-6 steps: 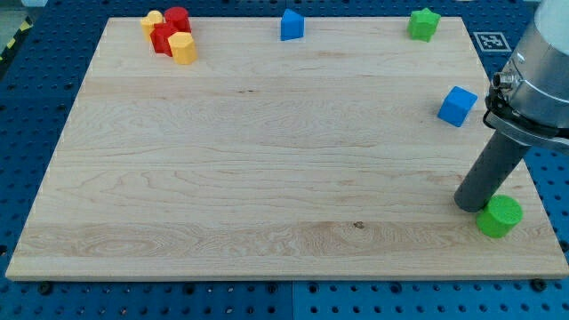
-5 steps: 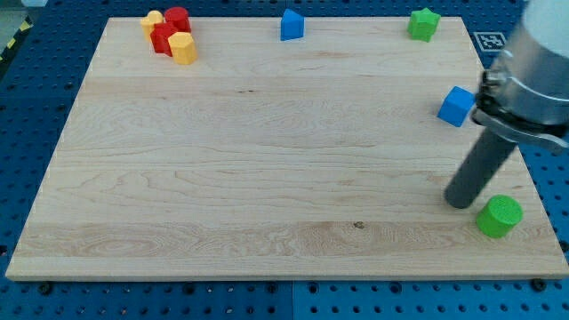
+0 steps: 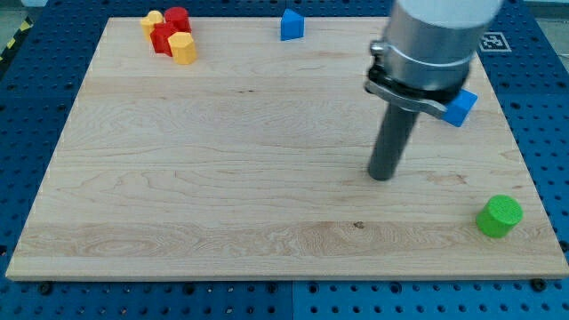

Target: Point your arm at the yellow heart

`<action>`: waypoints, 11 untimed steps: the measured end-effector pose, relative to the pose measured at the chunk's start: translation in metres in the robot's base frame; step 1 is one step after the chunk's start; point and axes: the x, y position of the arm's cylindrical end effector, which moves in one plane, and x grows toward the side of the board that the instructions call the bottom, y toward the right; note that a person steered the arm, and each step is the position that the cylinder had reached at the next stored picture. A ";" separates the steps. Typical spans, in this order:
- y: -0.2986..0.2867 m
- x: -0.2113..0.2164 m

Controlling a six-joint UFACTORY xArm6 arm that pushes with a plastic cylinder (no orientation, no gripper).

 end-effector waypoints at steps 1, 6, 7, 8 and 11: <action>-0.055 -0.012; -0.318 -0.181; -0.333 -0.203; -0.333 -0.203; -0.346 -0.220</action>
